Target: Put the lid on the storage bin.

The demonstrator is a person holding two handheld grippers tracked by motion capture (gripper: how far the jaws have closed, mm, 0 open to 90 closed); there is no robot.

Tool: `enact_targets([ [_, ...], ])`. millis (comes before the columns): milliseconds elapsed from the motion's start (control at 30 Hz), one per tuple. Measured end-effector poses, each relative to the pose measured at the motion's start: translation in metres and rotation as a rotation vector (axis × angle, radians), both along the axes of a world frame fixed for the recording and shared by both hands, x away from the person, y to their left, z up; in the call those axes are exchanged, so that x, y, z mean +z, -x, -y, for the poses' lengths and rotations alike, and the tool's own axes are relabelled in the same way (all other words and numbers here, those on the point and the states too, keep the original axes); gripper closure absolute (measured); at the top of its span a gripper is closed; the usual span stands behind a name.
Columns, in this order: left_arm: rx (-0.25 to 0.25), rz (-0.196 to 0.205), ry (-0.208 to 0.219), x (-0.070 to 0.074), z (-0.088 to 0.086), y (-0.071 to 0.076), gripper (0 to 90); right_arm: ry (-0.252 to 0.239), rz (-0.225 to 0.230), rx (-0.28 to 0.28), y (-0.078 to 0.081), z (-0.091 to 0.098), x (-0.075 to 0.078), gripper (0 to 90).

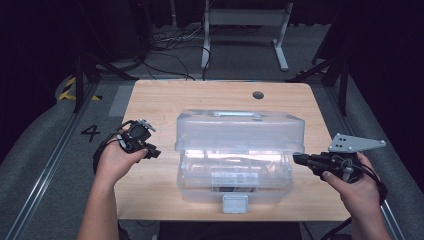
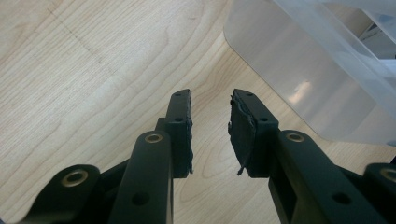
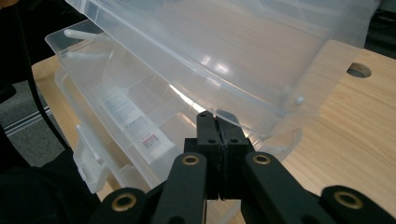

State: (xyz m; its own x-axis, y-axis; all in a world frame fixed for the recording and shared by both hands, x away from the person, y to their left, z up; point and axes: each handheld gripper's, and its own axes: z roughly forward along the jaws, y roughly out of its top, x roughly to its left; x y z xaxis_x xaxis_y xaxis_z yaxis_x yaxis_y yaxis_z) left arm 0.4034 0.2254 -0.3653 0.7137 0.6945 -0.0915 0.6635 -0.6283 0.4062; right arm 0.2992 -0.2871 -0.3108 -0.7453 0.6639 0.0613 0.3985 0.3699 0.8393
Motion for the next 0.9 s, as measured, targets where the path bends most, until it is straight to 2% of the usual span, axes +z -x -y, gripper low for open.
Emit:
enact_targets([
  [200,-0.032,-0.007,0.005,-0.001,0.005,-0.004,68.3,0.003,-0.029,-0.006,0.005,0.001,-0.004,89.8],
  [500,-0.043,-0.017,0.023,-0.002,0.006,-0.008,68.4,0.013,-0.051,-0.038,0.01,0.009,-0.01,89.9],
  [567,-0.049,-0.016,0.021,-0.001,0.006,-0.009,68.4,0.023,-0.069,-0.043,0.01,0.01,-0.014,89.8],
  [900,-0.04,-0.026,0.03,-0.004,0.003,-0.008,68.4,0.051,-0.098,-0.019,0.01,0.012,-0.016,89.6],
])
